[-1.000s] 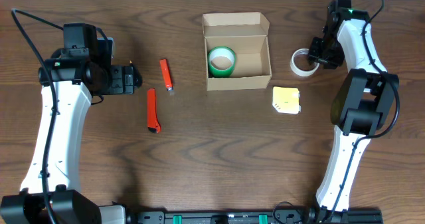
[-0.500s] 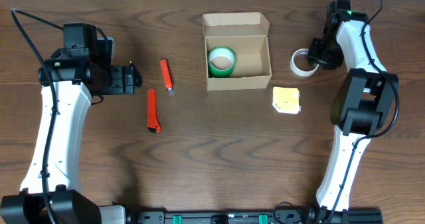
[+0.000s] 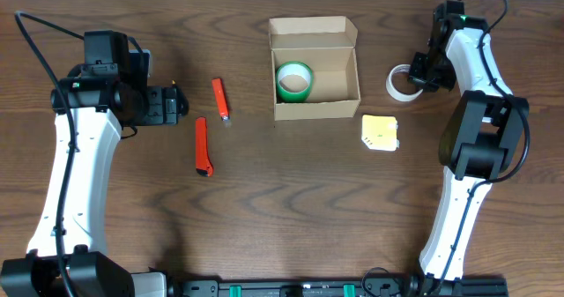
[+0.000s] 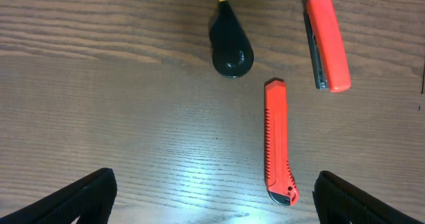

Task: Pack container
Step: 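Grasp the white masking tape roll with the right gripper, then lift the masking tape and lower it into the box onto the green tape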

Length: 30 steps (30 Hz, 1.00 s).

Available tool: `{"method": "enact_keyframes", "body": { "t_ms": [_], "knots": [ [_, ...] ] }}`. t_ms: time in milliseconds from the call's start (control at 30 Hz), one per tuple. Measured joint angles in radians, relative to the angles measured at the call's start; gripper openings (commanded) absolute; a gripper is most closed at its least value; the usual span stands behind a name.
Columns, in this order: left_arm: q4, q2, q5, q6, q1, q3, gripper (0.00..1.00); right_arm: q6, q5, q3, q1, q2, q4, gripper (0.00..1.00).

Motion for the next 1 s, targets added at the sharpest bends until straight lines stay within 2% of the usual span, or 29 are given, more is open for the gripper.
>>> {"method": "enact_keyframes", "body": {
  "t_ms": [267,467,600,733,867,1000],
  "knots": [
    [0.000,0.000,0.000,0.000,0.000,0.000,0.96,-0.011,0.000,0.042,0.000,0.000,-0.116,0.01],
    [0.000,0.000,0.000,0.000,0.000,0.000,0.95,-0.025,-0.016,0.257,0.006,-0.014,-0.240,0.01],
    [0.000,0.000,0.000,0.000,0.000,0.000,0.95,-0.054,-0.052,0.381,0.032,-0.085,-0.275,0.01],
    [0.000,0.000,0.000,0.000,0.000,0.000,0.95,-0.105,-0.072,0.442,0.106,-0.218,-0.275,0.01],
    [0.000,0.000,0.000,0.000,0.000,0.000,0.95,-0.195,-0.083,0.468,0.240,-0.350,-0.269,0.01],
    [0.000,0.000,0.000,0.000,0.000,0.000,0.95,-0.283,-0.097,0.478,0.370,-0.387,-0.253,0.01]
  ]
}}
